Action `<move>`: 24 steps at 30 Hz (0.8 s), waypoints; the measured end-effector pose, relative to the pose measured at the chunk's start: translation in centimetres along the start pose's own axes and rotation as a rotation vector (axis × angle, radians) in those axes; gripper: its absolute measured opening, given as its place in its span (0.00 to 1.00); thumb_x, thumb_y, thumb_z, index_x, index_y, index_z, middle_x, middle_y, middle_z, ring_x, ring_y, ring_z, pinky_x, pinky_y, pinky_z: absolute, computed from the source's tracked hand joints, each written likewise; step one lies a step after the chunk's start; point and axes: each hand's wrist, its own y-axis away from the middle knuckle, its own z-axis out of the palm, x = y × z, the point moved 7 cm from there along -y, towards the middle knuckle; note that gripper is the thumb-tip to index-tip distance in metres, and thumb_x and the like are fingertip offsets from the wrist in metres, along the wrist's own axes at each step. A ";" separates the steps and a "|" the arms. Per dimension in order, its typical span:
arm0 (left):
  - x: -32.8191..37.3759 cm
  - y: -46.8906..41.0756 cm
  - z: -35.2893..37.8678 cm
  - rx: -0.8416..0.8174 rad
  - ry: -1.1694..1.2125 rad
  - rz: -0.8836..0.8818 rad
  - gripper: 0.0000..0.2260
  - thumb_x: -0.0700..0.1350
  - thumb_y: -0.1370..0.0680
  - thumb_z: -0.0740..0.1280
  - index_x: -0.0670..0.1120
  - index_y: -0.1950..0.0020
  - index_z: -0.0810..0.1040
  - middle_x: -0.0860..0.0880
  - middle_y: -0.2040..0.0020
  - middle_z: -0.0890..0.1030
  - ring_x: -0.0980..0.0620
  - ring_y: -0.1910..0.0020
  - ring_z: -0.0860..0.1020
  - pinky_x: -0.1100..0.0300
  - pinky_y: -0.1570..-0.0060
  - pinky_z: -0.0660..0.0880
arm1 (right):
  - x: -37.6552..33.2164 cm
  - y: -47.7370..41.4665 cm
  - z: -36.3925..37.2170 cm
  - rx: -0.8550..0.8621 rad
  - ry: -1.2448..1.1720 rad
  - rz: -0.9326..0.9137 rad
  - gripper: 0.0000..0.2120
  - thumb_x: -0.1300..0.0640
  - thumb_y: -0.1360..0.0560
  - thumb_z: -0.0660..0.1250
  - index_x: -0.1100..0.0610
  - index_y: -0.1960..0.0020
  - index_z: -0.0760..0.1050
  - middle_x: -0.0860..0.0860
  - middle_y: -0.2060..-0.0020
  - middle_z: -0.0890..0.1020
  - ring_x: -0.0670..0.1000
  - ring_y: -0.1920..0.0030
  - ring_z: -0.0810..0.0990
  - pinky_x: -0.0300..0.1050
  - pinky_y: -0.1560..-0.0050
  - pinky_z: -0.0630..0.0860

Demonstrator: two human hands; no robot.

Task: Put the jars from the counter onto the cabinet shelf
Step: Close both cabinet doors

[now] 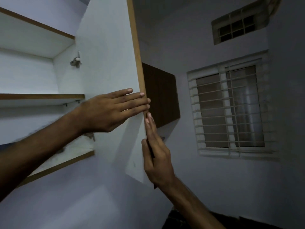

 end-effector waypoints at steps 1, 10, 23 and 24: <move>-0.1 1.6 -0.9 0.010 -0.014 0.004 0.22 0.41 0.18 0.52 0.41 0.24 0.59 0.41 0.24 0.64 0.42 0.24 0.61 0.47 0.25 0.55 | -1.4 0.3 1.0 -0.003 -0.038 -0.015 0.28 0.66 0.18 0.59 0.62 0.21 0.54 0.52 0.21 0.57 0.53 0.21 0.57 0.45 0.23 0.59; -2.2 20.2 -9.0 -0.247 -0.104 -0.120 0.21 0.46 0.17 0.53 0.39 0.26 0.67 0.37 0.30 0.71 0.39 0.28 0.67 0.46 0.26 0.57 | -14.1 3.0 17.2 -0.159 -0.345 0.164 0.29 0.51 0.16 0.57 0.45 0.20 0.46 0.39 0.21 0.51 0.40 0.22 0.52 0.47 0.22 0.58; -4.8 41.5 -6.6 -0.868 -0.102 -0.530 0.25 0.52 0.17 0.43 0.46 0.21 0.44 0.45 0.20 0.46 0.49 0.21 0.45 0.54 0.24 0.41 | -20.1 2.9 38.7 -0.489 -0.126 0.028 0.35 0.48 0.18 0.57 0.54 0.20 0.41 0.51 0.20 0.43 0.50 0.20 0.42 0.51 0.21 0.45; -4.8 42.5 -6.0 -0.895 -0.101 -0.556 0.26 0.53 0.17 0.44 0.46 0.21 0.43 0.46 0.20 0.45 0.49 0.21 0.44 0.54 0.24 0.41 | -19.8 2.9 39.8 -0.509 -0.134 0.003 0.35 0.46 0.18 0.56 0.53 0.20 0.40 0.50 0.20 0.41 0.49 0.20 0.41 0.50 0.21 0.43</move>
